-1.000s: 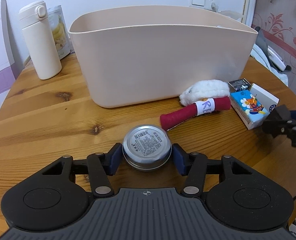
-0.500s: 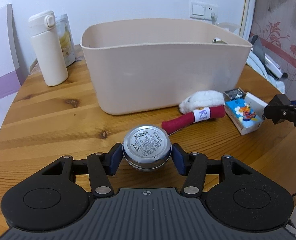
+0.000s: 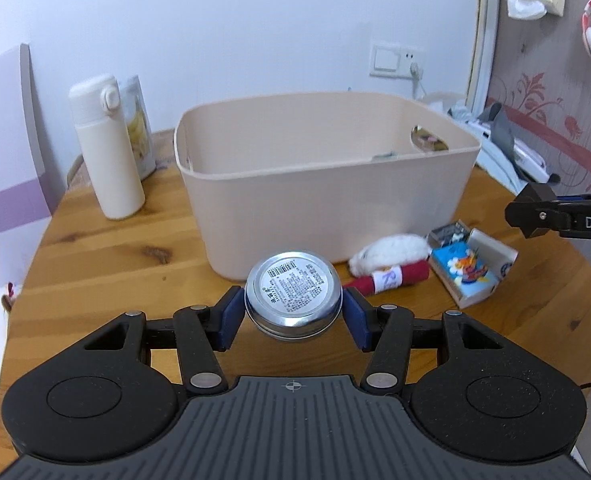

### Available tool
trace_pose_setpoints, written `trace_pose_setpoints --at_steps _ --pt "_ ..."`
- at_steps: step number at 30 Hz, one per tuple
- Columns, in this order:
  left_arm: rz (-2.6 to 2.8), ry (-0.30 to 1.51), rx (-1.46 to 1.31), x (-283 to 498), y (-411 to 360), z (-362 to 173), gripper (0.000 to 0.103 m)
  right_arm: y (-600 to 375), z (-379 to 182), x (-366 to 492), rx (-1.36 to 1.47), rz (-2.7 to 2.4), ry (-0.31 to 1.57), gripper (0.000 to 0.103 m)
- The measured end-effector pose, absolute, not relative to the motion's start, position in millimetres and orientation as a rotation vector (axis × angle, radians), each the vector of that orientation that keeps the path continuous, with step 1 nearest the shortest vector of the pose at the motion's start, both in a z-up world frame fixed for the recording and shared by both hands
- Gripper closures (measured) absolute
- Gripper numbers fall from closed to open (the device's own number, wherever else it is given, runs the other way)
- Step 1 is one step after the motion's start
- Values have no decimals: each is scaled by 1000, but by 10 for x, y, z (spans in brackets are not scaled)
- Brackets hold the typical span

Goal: Organize objects
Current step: 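Lift both items over the beige bin and open both tools to release them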

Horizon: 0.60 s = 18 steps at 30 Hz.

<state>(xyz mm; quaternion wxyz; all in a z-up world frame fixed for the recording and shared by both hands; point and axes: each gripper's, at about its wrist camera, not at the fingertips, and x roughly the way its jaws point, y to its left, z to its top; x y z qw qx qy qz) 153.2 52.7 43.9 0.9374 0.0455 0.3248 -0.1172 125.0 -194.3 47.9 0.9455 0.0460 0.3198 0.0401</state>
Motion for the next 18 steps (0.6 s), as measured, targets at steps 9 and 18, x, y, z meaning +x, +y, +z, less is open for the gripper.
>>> trace_pose_setpoints --at_steps 9,18 --pt "-242 599 89 1570 565 681 48 -1985 638 1325 113 78 598 60" --pt "-252 539 88 1635 564 894 48 -1941 756 1410 115 86 566 60"
